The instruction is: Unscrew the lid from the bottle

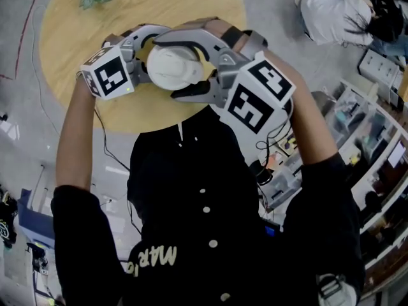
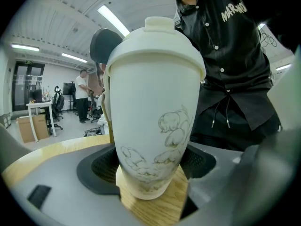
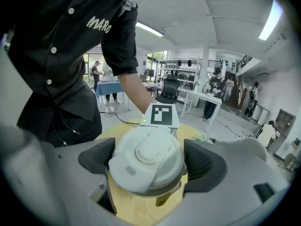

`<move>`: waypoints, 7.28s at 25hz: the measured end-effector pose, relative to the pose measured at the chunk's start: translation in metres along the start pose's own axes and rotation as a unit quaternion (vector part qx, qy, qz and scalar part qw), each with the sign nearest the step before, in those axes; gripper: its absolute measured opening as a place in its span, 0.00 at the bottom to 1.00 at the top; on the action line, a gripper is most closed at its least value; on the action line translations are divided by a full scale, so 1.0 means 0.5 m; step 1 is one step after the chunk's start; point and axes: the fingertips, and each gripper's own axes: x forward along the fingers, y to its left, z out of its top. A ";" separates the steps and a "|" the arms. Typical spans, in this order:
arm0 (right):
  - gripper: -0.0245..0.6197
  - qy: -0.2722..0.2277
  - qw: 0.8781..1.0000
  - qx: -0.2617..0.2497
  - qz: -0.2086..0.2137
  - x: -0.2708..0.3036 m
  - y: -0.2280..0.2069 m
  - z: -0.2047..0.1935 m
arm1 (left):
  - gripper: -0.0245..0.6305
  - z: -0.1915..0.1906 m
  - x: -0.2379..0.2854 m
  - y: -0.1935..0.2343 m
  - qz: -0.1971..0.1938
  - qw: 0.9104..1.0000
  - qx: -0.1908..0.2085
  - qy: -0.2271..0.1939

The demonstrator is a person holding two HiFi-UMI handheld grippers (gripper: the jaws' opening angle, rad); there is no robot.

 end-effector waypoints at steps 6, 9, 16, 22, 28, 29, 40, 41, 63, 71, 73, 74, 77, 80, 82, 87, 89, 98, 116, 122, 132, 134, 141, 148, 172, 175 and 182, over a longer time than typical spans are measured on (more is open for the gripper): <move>0.77 0.013 0.999 0.015 -0.041 0.000 -0.008 -0.002 | 0.61 0.000 0.000 0.000 0.002 1.000 -0.001 0.002; 0.78 -0.004 0.993 0.072 -0.092 -0.020 -0.022 0.011 | 0.62 -0.001 -0.002 -0.001 0.002 1.000 -0.001 0.003; 0.78 -0.029 0.903 0.304 -0.303 -0.079 -0.045 0.016 | 0.62 -0.001 0.000 -0.002 0.001 1.000 0.000 0.004; 0.78 0.011 0.832 0.380 -0.404 -0.056 -0.044 -0.007 | 0.62 -0.001 0.002 -0.005 -0.001 1.000 0.000 0.008; 0.78 0.047 0.794 0.395 -0.459 -0.042 -0.054 -0.038 | 0.61 0.011 0.007 -0.003 0.005 1.000 0.000 -0.013; 0.78 0.051 0.792 0.398 -0.460 -0.039 -0.055 -0.042 | 0.62 0.014 0.009 -0.002 0.007 1.000 0.000 -0.019; 0.76 0.029 0.862 0.329 -0.384 -0.024 -0.062 -0.026 | 0.62 0.010 0.004 -0.001 0.004 1.000 -0.001 -0.007; 0.76 0.022 0.878 0.311 -0.362 -0.021 -0.062 -0.023 | 0.61 0.007 0.004 -0.001 0.002 1.000 -0.002 -0.004; 0.76 -0.034 0.998 0.053 0.001 0.004 -0.005 0.002 | 0.61 -0.002 -0.001 -0.003 0.001 1.000 -0.002 0.003; 0.79 -0.017 0.975 0.162 -0.152 -0.021 -0.031 0.016 | 0.62 -0.004 -0.001 -0.006 0.000 1.000 -0.002 0.004; 0.79 -0.013 0.947 0.231 -0.222 -0.034 -0.041 0.013 | 0.62 -0.004 -0.001 -0.004 0.000 1.000 -0.002 0.005; 0.80 -0.010 0.929 0.264 -0.260 -0.041 -0.046 0.008 | 0.62 -0.004 0.000 -0.003 0.000 1.000 -0.001 0.005; 0.80 -0.010 0.866 0.358 -0.350 -0.057 -0.053 -0.009 | 0.62 -0.005 0.001 -0.001 -0.001 1.000 -0.002 0.005; 0.81 0.008 0.815 0.414 -0.406 -0.058 -0.047 -0.027 | 0.62 -0.011 0.002 -0.001 -0.003 1.000 -0.001 0.006; 0.81 0.021 0.786 0.431 -0.442 -0.057 -0.047 -0.032 | 0.62 -0.010 0.003 0.000 -0.003 1.000 -0.001 0.006; 0.83 0.049 0.746 0.446 -0.492 -0.037 -0.052 -0.036 | 0.62 0.003 0.006 -0.005 0.002 1.000 -0.002 -0.004; 0.84 0.061 0.734 0.443 -0.510 -0.032 -0.056 -0.046 | 0.62 0.001 0.006 -0.007 0.001 1.000 -0.002 0.003; 0.78 0.074 0.751 0.413 -0.510 -0.029 -0.053 -0.073 | 0.61 0.007 0.006 -0.007 0.002 1.000 0.002 0.004; 0.78 -0.121 0.917 0.184 -0.331 -0.017 -0.061 -0.004 | 0.61 -0.001 -0.001 -0.002 0.000 1.000 -0.001 0.006; 0.78 -0.116 0.926 0.184 -0.308 -0.038 -0.051 0.022 | 0.61 0.010 0.002 -0.008 0.002 1.000 0.002 0.010; 0.78 -0.138 0.923 0.202 -0.298 -0.133 -0.043 0.118 | 0.62 0.020 0.005 -0.010 0.006 1.000 -0.003 0.019; 0.78 -0.143 0.920 0.204 -0.302 -0.160 -0.040 0.141 | 0.62 0.024 0.006 -0.012 0.006 1.000 -0.004 0.022; 0.78 -0.159 0.909 0.205 -0.325 -0.263 -0.033 0.186 | 0.62 0.057 0.023 -0.016 0.005 1.000 -0.009 0.029; 0.78 -0.154 0.906 0.207 -0.336 -0.308 -0.029 0.193 | 0.64 0.094 0.015 -0.016 0.023 0.999 -0.029 0.014; 0.78 -0.188 0.831 0.237 -0.466 -0.535 0.006 0.278 | 0.08 0.515 -0.460 -0.171 0.533 0.834 -0.051 -0.133; 0.78 -0.189 0.823 0.233 -0.481 -0.558 0.015 0.296 | 0.04 0.581 -0.490 -0.184 0.579 0.798 -0.071 -0.149; 0.78 -0.200 0.810 0.224 -0.504 -0.596 0.044 0.336 | 0.04 0.668 -0.530 -0.223 0.646 0.745 -0.080 -0.147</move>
